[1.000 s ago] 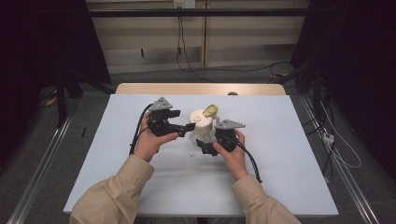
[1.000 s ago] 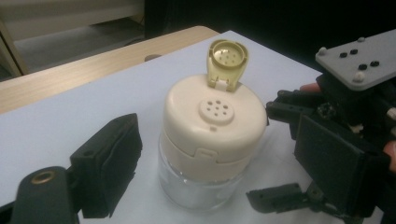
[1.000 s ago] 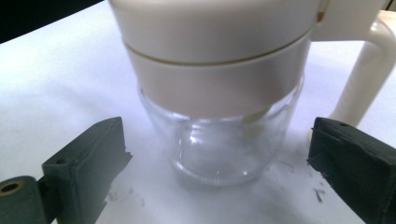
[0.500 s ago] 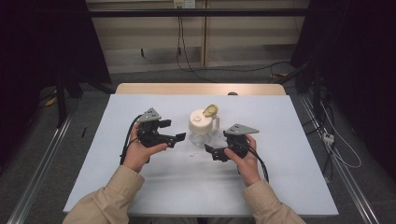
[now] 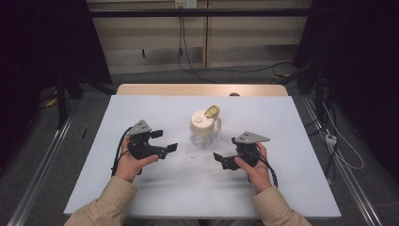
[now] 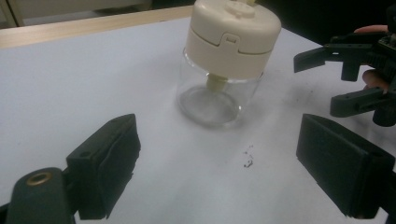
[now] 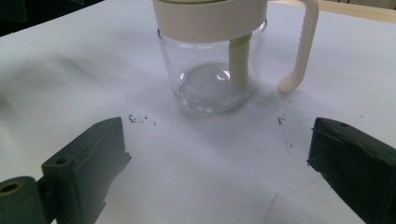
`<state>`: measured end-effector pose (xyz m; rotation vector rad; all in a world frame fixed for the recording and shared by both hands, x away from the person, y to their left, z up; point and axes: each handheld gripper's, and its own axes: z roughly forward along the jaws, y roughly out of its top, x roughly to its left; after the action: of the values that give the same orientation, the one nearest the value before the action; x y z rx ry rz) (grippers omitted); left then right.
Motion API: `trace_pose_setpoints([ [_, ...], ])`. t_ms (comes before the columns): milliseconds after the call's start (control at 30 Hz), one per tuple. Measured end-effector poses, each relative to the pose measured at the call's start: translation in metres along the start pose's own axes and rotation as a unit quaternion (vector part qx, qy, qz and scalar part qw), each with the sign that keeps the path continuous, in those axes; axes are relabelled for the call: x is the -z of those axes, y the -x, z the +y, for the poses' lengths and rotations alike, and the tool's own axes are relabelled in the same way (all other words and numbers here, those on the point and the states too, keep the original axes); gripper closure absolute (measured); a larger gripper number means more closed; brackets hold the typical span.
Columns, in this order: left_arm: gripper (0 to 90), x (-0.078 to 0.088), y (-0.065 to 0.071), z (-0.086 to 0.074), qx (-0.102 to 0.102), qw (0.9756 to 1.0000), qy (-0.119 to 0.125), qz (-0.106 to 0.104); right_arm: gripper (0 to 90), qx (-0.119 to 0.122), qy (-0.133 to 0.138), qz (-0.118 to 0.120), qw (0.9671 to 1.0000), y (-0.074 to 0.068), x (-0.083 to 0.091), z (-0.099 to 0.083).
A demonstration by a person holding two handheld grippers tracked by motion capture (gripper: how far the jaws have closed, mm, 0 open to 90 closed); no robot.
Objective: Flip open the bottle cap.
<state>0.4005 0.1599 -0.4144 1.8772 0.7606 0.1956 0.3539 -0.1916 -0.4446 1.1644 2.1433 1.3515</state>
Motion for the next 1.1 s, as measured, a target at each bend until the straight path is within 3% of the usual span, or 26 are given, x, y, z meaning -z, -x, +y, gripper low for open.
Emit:
trace_pose_setpoints([
  [167,12.9,0.01,-0.003,-0.007,0.002,1.0,0.0,0.009,3.5,-0.002,0.001,-0.002,1.0,0.002,0.01,-0.006],
  [433,11.3,0.022,0.0,-0.017,-0.014,0.9998,-0.009,0.01,3.7,-0.007,0.003,-0.003,1.0,0.008,0.03,-0.016],
  [1100,9.4,0.038,-0.003,-0.033,-0.005,0.9997,-0.015,0.021,4.2,-0.016,0.012,-0.017,0.9997,0.021,0.062,-0.034],
])
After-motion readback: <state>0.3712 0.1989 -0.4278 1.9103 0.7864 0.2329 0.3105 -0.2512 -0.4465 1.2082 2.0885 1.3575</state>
